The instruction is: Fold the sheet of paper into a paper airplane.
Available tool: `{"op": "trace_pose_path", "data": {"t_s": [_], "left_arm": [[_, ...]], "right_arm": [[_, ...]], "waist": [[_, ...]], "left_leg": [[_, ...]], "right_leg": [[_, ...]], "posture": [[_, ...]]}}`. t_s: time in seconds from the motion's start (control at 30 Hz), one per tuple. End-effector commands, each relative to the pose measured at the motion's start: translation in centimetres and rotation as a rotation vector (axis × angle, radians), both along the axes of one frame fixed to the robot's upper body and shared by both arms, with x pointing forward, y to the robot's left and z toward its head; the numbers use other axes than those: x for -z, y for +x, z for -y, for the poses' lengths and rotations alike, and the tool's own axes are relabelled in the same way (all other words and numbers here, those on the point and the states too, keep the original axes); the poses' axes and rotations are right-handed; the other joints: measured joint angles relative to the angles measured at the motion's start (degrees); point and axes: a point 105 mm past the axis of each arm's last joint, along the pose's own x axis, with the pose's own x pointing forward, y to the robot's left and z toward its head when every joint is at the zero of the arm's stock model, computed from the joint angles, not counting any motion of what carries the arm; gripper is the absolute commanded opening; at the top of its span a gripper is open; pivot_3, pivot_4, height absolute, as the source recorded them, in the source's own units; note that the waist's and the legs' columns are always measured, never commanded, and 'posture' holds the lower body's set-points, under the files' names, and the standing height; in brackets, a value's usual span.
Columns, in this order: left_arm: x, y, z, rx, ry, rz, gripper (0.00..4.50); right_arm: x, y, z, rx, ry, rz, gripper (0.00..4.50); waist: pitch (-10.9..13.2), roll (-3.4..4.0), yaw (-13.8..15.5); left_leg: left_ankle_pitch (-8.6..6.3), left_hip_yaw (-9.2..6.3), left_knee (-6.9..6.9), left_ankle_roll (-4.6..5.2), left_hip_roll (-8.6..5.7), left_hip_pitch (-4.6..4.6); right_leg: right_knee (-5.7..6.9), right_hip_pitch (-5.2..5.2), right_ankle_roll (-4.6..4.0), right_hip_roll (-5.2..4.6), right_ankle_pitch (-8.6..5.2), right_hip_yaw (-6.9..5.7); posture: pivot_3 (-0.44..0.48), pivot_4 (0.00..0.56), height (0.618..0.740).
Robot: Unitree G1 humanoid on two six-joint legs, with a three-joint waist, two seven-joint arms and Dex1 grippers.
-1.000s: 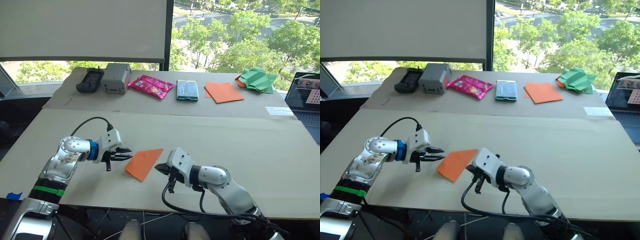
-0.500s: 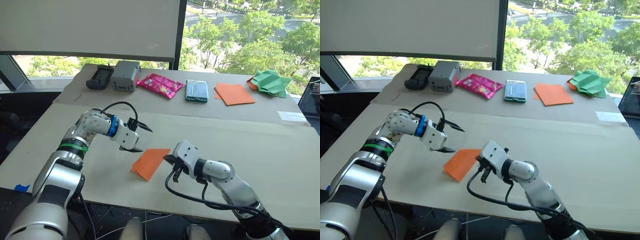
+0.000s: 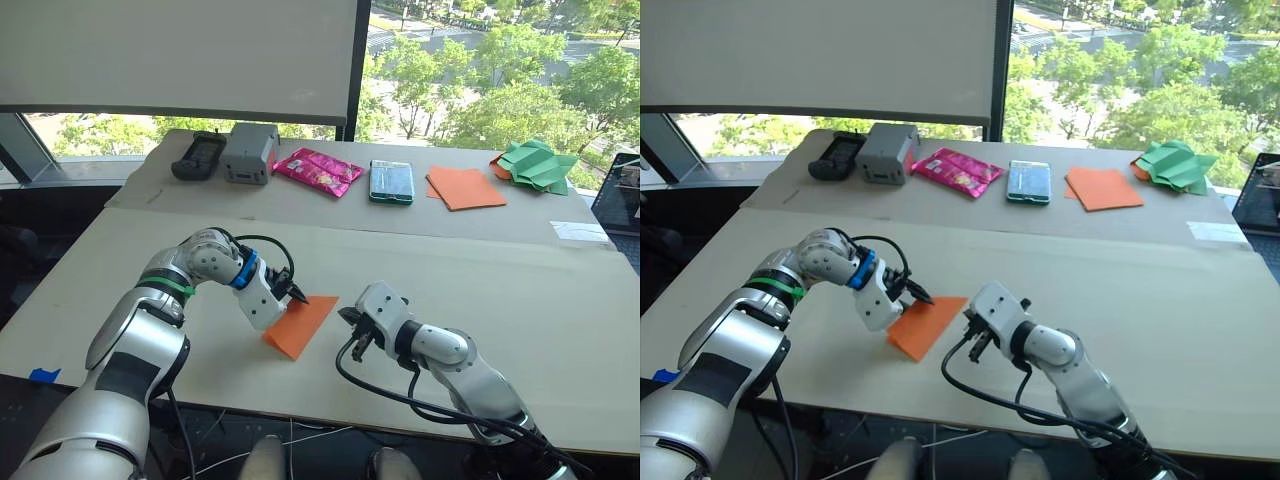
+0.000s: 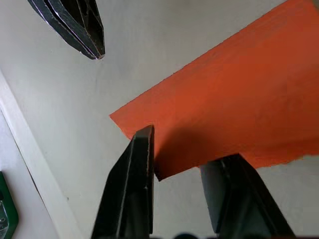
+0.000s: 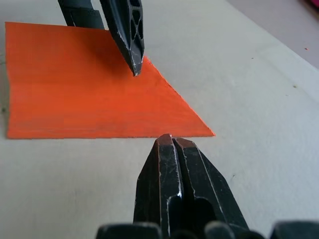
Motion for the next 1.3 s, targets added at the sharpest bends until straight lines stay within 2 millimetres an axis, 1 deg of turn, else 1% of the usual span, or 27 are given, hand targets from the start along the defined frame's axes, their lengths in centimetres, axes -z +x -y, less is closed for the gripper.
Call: {"op": "trace_pose_path", "data": {"t_s": [0.03,0.1,0.23,0.3,0.33,0.37,0.43,0.47,0.53,0.6,0.67,0.7,0.73,0.8,0.87,0.9,0.93,1.0,1.03,1.07,1.1,1.2,1.23,1.27,1.3], "left_arm": [[-0.8,1.0,-0.7,-0.057,0.004,0.048,0.02],[-0.5,1.3,-1.4,-0.120,-0.002,0.028,0.02],[-0.1,2.0,-2.6,-0.280,-0.057,-0.042,0.02],[-0.4,2.5,-3.2,-0.415,-0.113,-0.118,0.02],[-0.6,2.4,-3.3,-0.453,-0.140,-0.150,0.02],[-0.8,2.5,-3.6,-0.553,-0.163,-0.205,0.02],[-0.8,1.4,-3.6,-0.713,-0.186,-0.328,0.02],[-0.8,1.3,-3.2,-0.843,-0.241,-0.403,0.02],[-0.7,0.9,-2.4,-1.004,-0.313,-0.466,0.02],[0.3,0.1,-1.3,-1.087,-0.328,-0.467,0.02],[0.9,-0.7,-0.4,-1.136,-0.336,-0.484,0.02],[1.4,-1.1,-0.1,-1.149,-0.325,-0.476,0.02],[1.7,-1.4,0.1,-1.157,-0.318,-0.471,0.27],[1.4,-1.7,0.7,-1.182,-0.347,-0.499,0.75],[1.1,-1.7,0.8,-1.198,-0.364,-0.511,1.40],[1.2,-2.0,0.7,-1.196,-0.352,-0.515,1.74],[1.2,-2.3,0.6,-1.194,-0.347,-0.518,2.07],[1.1,-2.6,0.6,-1.184,-0.346,-0.527,2.78],[0.3,-3.0,0.5,-1.168,-0.360,-0.557,3.10],[-0.3,-3.2,0.2,-1.154,-0.370,-0.575,3.15],[-0.9,-3.5,-0.3,-1.147,-0.374,-0.585,3.15],[-1.8,-4.0,-2.0,-1.147,-0.360,-0.586,3.15],[-2.0,-4.1,-2.4,-1.148,-0.356,-0.593,3.15],[-2.1,-4.3,-2.8,-1.146,-0.355,-0.604,3.15],[-2.2,-4.5,-3.2,-1.148,-0.352,-0.615,3.15]], "right_arm": [[-1.5,0.4,0.6,0.041,0.032,0.034,0.00],[-1.9,0.7,1.1,0.069,0.049,0.040,0.00],[-2.6,1.1,2.2,0.114,0.068,0.055,0.00],[-3.0,1.3,2.8,0.141,0.061,0.074,0.00],[-3.1,1.3,3.0,0.149,0.059,0.080,0.00],[-3.2,1.2,3.1,0.153,0.053,0.088,0.00],[-3.5,1.1,3.0,0.154,0.056,0.096,0.00],[-3.7,1.0,2.9,0.150,0.056,0.102,0.00],[-3.8,0.8,2.5,0.139,0.056,0.109,0.00],[-3.8,0.6,1.9,0.122,0.054,0.111,0.00],[-3.7,0.4,1.5,0.107,0.051,0.110,0.00],[-3.7,0.3,1.3,0.098,0.048,0.110,0.00],[-3.7,0.3,1.1,0.090,0.049,0.110,0.00],[-3.8,0.3,0.9,0.087,0.050,0.116,0.00],[-3.9,0.4,0.9,0.091,0.047,0.122,0.00],[-4.0,0.2,0.7,0.078,0.056,0.126,0.00],[-4.1,0.1,0.7,0.071,0.061,0.128,0.60],[-4.2,-0.1,0.6,0.060,0.061,0.131,1.23],[-4.3,-0.6,0.4,0.027,0.067,0.123,1.55],[-4.3,-1.2,0.0,-0.016,0.077,0.111,1.98],[-4.4,-2.1,-0.7,-0.072,0.084,0.099,2.24],[-4.5,-4.0,-2.5,-0.201,0.107,0.077,3.35],[-4.3,-4.2,-2.9,-0.222,0.100,0.074,3.62],[-3.9,-4.4,-3.2,-0.237,0.086,0.072,4.09],[-3.4,-4.4,-3.5,-0.249,0.061,0.072,4.34]], "waist": [[0.00,0.00,0.01],[0.00,0.00,0.00],[-0.02,0.03,-0.08],[-0.02,0.05,-0.23],[-0.02,0.05,-0.31],[-0.02,0.05,-0.47],[-0.01,0.08,-1.24],[0.00,0.09,-1.39],[0.00,0.08,-1.51],[0.00,0.08,-1.48],[0.00,0.08,-1.68],[0.00,0.08,-1.81],[0.01,0.07,-1.89],[0.00,0.08,-1.96],[0.01,0.07,-1.91],[0.01,0.06,-1.90],[0.01,0.07,-1.90],[0.01,0.07,-1.93],[0.01,0.07,-1.92],[0.01,0.07,-1.92],[0.03,0.04,-1.94],[0.03,0.03,-2.10],[0.03,0.04,-2.29],[0.03,0.04,-2.30],[0.03,0.04,-2.33]], "left_leg": [[0.02,0.00,0.00,0.02,0.00,0.00],[0.18,0.00,0.00,0.29,0.00,0.00],[0.21,-0.01,0.00,0.33,-0.01,0.03],[0.21,-0.02,-0.01,0.33,0.00,0.04],[0.21,-0.02,-0.01,0.33,0.00,0.04],[0.21,-0.03,-0.01,0.33,0.01,0.04],[0.21,-0.04,0.00,0.33,0.01,0.04],[0.21,-0.05,-0.02,0.33,0.02,0.07],[0.21,-0.07,0.01,0.34,0.00,0.12],[0.20,-0.07,0.01,0.33,0.01,0.24],[0.01,-0.06,0.00,0.01,0.01,0.33],[0.01,-0.09,0.01,0.01,0.00,0.37],[0.02,-0.10,0.01,0.02,0.00,0.39],[0.02,-0.14,0.00,0.03,0.00,0.46],[0.04,-0.16,0.00,0.07,-0.01,0.45],[0.04,-0.16,0.00,0.07,-0.01,0.45],[0.04,-0.16,0.01,0.07,-0.02,0.45],[0.04,-0.16,0.01,0.07,-0.02,0.45],[0.05,-0.17,0.01,0.08,-0.02,0.45],[0.05,-0.17,0.01,0.08,-0.02,0.44],[0.05,-0.17,0.00,0.08,-0.02,0.43],[0.04,-0.21,-0.03,0.07,0.00,0.47],[0.03,-0.21,-0.04,0.05,0.00,0.47],[0.00,-0.22,-0.05,0.00,0.01,0.48],[-0.02,-0.22,-0.05,-0.02,0.01,0.50]], "right_leg": [[0.02,0.00,0.01,0.00,0.01,0.00],[0.09,0.00,0.03,0.00,0.02,0.00],[0.15,0.00,0.09,0.01,0.06,0.00],[0.16,0.00,0.02,0.01,0.02,0.00],[0.20,-0.01,0.01,0.00,0.01,0.01],[0.24,-0.01,-0.02,0.01,0.00,0.01],[0.40,0.03,-0.07,0.01,-0.01,0.04],[0.47,0.01,-0.12,0.01,-0.04,0.04],[0.75,0.05,-0.22,0.01,-0.12,0.08],[0.82,0.04,-0.30,0.01,-0.19,0.06],[0.80,0.07,-0.31,0.01,-0.19,0.07],[0.81,0.08,-0.31,0.01,-0.20,0.07],[0.82,0.07,-0.31,0.01,-0.20,0.07],[0.82,0.07,-0.32,0.04,-0.20,0.07],[0.81,0.06,-0.33,0.04,-0.20,0.07],[0.79,0.07,-0.33,0.04,-0.21,0.07],[0.79,0.07,-0.33,0.04,-0.21,0.07],[0.76,0.07,-0.34,0.04,-0.21,0.07],[0.76,0.07,-0.34,0.04,-0.21,0.07],[0.76,0.05,-0.36,0.04,-0.22,0.07],[0.75,0.05,-0.37,0.04,-0.23,0.07],[0.76,0.05,-0.47,0.07,-0.29,0.07],[0.76,0.04,-0.48,0.07,-0.30,0.07],[0.75,0.04,-0.48,0.07,-0.30,0.07],[0.75,0.05,-0.48,0.07,-0.30,0.07]], "posture": [[0.000,0.150,0.702],[0.000,0.150,0.702],[0.000,0.150,0.702],[0.000,0.150,0.702],[0.000,0.150,0.702],[0.000,0.150,0.702],[0.000,0.150,0.702],[0.000,0.150,0.702],[0.000,0.150,0.702],[0.000,0.150,0.702],[0.000,0.150,0.702],[0.000,0.150,0.702],[0.000,0.150,0.702],[0.000,0.150,0.702],[0.000,0.150,0.702],[0.000,0.150,0.702],[0.000,0.150,0.702],[0.000,0.150,0.702],[0.000,0.150,0.702],[0.000,0.150,0.702],[0.000,0.150,0.702],[0.000,0.150,0.702],[0.000,0.150,0.702],[0.000,0.150,0.702],[0.000,0.150,0.702]]}}
